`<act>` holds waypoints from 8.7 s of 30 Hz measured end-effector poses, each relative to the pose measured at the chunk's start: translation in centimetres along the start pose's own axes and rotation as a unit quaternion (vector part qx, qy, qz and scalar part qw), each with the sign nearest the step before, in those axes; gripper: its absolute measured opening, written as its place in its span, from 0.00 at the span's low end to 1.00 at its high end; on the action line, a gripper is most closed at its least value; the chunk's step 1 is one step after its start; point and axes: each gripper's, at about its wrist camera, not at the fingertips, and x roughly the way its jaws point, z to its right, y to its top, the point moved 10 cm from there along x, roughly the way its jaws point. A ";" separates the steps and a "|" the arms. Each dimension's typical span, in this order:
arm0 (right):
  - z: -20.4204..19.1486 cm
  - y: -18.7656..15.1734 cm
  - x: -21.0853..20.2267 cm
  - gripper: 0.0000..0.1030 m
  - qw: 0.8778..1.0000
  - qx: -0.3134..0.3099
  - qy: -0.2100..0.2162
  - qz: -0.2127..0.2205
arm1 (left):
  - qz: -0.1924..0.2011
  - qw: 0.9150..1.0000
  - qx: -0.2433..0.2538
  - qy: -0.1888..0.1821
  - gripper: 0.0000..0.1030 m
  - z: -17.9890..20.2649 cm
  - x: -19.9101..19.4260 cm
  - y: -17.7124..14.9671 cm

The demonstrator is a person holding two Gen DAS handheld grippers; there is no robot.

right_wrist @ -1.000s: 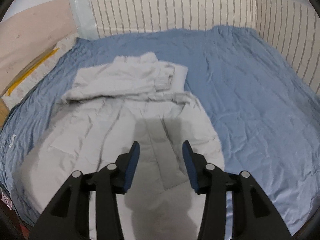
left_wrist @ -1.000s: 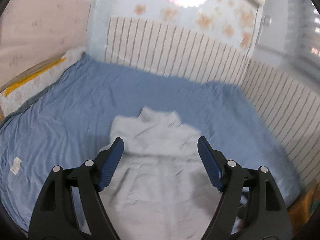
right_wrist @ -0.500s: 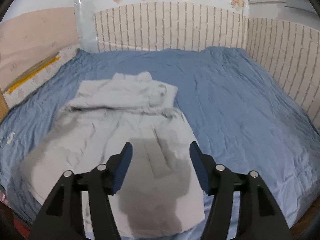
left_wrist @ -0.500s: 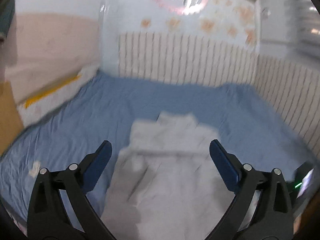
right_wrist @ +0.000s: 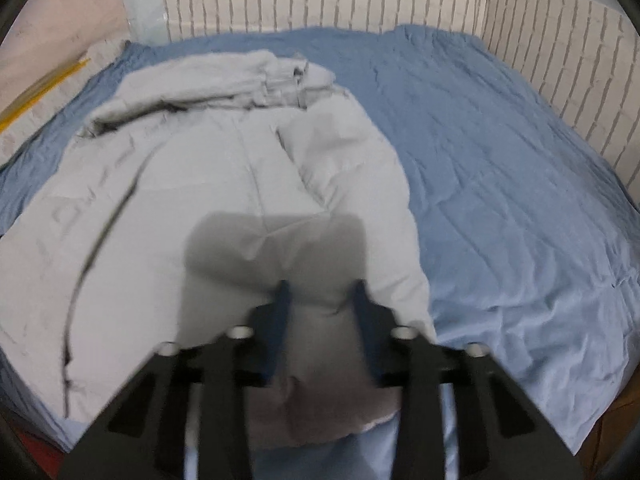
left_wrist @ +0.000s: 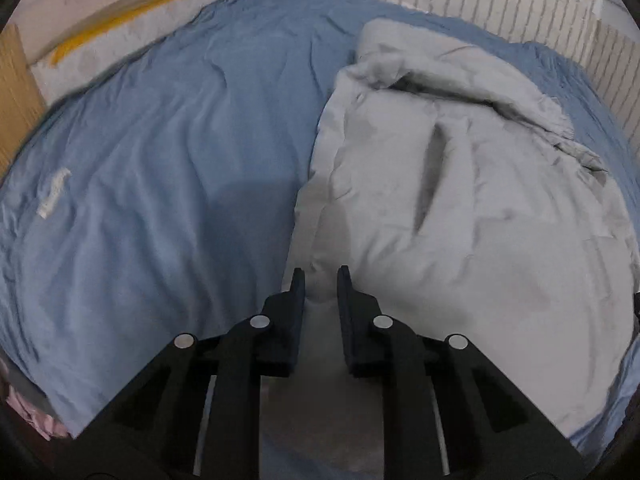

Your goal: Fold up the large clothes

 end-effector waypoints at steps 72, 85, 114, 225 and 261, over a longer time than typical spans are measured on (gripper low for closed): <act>2.1 -4.7 0.5 0.39 0.997 0.033 0.067 0.032 | -0.005 0.996 0.064 -0.057 0.93 0.2 1.1 -6.1; 1.3 -2.7 -2.3 0.14 0.991 0.050 0.120 0.042 | -0.038 0.991 0.056 -0.115 0.51 0.5 0.6 -4.0; -0.6 15.0 -7.6 0.13 0.977 0.029 0.108 0.179 | 0.135 0.984 0.079 -0.090 0.28 5.5 -7.8 16.0; -9.4 26.1 14.0 0.25 0.993 0.070 0.083 -0.043 | -0.002 0.994 0.089 -0.069 0.75 12.3 3.4 18.8; -4.0 17.9 12.0 0.27 0.994 0.064 0.019 -0.088 | -0.074 0.993 0.064 -0.060 0.75 7.0 9.8 18.5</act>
